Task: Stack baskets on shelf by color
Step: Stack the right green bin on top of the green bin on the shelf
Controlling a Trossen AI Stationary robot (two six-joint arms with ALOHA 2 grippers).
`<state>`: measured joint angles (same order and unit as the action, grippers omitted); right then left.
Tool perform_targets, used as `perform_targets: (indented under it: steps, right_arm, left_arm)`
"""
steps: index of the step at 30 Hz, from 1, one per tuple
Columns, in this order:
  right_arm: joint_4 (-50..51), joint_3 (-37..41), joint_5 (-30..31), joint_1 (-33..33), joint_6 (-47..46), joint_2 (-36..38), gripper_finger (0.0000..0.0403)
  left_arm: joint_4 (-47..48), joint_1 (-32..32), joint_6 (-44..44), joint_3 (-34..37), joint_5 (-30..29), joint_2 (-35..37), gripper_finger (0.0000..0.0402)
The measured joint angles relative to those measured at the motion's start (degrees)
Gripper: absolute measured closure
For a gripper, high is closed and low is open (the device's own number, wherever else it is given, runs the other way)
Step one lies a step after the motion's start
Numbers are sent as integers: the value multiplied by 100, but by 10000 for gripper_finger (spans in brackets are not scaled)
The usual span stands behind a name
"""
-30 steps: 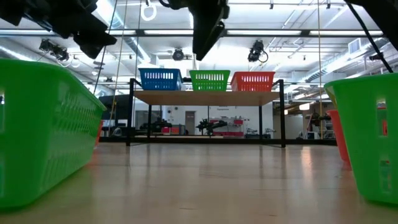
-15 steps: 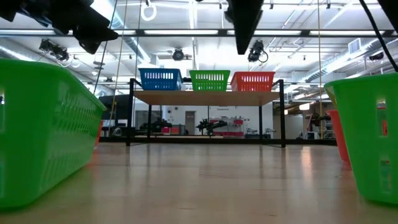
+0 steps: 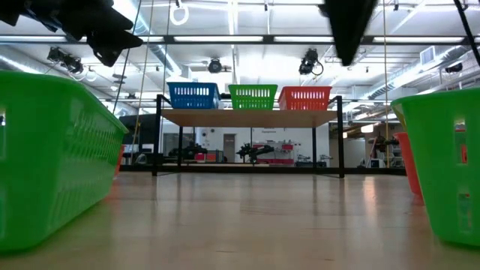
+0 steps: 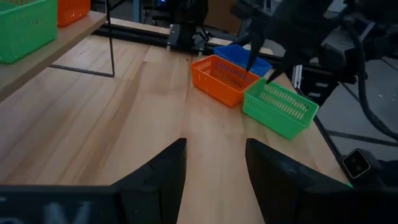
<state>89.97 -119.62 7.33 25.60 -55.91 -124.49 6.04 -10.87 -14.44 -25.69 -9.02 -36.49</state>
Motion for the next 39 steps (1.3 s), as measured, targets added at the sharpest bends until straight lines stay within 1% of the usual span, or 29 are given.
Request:
perform_targets:
  steps: [4, 11, 16, 18, 22, 24, 28, 31, 35, 39]
  right_arm:
    - [-160, 23, 5, 318, -589, 0, 208]
    - [-956, 22, -227, 873, -1444, -10, 208]
    - [-1527, 18, -108, 1159, -1882, -12, 208]
    - [-1730, 113, -25, 1240, -1973, -9, 208]
    - [-2299, 583, -4, 1393, -2045, -22, 208]
    - [-2777, 916, -87, 1460, -2078, -15, 208]
    - [-3176, 1283, -297, 1570, -2246, -32, 208]
    - [-3229, 1314, -326, 1644, -2254, -31, 208]
    - [-3325, 1315, -348, 1705, -2247, -28, 208]
    - [-3101, 1315, -335, 1704, -2207, -52, 208]
  left_arm:
    - [-150, -39, -2, 0, 0, 0, 230]
    - [-434, -362, 5, 0, 0, 0, 230]
    - [-550, -577, 7, 2, -15, 0, 230]
    - [-555, -663, 7, 2, -111, -13, 230]
    - [-552, -859, 4, 7, -398, -68, 230]
    - [-532, -971, -32, 7, -587, -84, 230]
    - [-630, -1193, -186, 7, -942, -179, 230]
    - [-864, -1309, -188, 8, -1100, -277, 230]
    - [-1146, -1396, -190, 7, -1137, -426, 230]
    - [-1220, -1494, -261, 7, -1138, -561, 230]
